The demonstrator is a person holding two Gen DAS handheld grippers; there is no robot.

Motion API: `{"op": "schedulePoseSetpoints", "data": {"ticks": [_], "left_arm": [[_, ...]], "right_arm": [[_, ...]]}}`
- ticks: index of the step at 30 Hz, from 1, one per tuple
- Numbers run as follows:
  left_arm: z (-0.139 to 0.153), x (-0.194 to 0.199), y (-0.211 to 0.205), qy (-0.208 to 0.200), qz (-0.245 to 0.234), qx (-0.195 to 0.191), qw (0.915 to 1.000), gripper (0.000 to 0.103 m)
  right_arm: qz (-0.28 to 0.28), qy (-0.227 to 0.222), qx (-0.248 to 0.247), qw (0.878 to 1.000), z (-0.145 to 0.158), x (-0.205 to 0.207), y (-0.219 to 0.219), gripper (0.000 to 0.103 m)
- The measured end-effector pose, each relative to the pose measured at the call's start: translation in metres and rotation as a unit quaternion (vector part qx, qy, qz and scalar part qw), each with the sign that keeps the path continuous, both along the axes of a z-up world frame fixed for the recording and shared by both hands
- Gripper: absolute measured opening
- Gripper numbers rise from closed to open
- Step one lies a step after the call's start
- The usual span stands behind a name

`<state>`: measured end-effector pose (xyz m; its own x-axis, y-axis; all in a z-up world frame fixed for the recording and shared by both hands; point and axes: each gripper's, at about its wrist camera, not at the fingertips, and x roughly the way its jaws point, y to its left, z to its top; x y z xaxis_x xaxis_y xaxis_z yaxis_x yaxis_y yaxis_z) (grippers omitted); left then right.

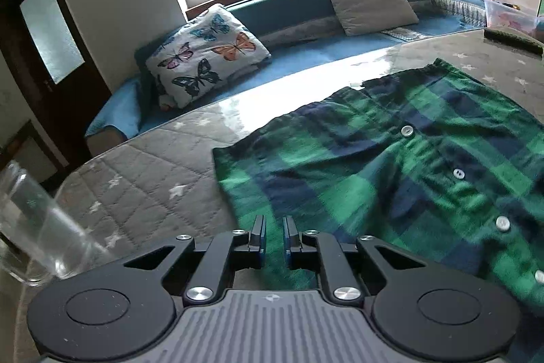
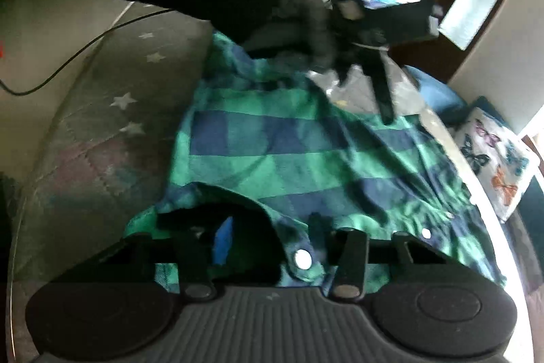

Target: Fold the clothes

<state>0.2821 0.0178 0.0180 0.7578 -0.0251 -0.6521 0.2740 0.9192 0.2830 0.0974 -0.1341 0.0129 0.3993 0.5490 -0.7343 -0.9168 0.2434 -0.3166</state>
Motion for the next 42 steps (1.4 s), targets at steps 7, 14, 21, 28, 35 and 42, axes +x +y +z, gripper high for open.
{"op": "schedulePoseSetpoints", "data": {"ticks": [7,14,21,28,35,42], "left_arm": [[-0.017,0.009,-0.004,-0.002,-0.005,0.009,0.9999,0.010],[-0.019,0.008,-0.001,-0.016,-0.008,0.025,0.9995,0.010],[-0.018,0.004,0.000,-0.020,-0.002,0.031,0.9993,0.013],[-0.003,-0.040,-0.005,-0.033,-0.016,0.023,0.9990,0.013],[-0.005,-0.120,-0.025,-0.033,-0.083,0.009,0.9960,0.015],[-0.022,-0.174,-0.033,-0.030,-0.094,0.007,0.9951,0.014]], "right_arm": [[0.005,0.041,0.012,0.999,0.001,0.007,-0.007,0.003],[0.017,0.056,0.009,0.998,0.003,0.000,-0.015,0.002],[0.012,0.077,0.011,0.997,0.001,-0.005,-0.018,0.005],[-0.030,0.114,0.062,0.991,0.028,-0.006,-0.042,0.022],[-0.154,0.128,0.074,0.977,0.018,0.009,-0.073,0.023],[-0.206,0.162,0.091,0.961,0.007,0.004,-0.101,0.031]]}}
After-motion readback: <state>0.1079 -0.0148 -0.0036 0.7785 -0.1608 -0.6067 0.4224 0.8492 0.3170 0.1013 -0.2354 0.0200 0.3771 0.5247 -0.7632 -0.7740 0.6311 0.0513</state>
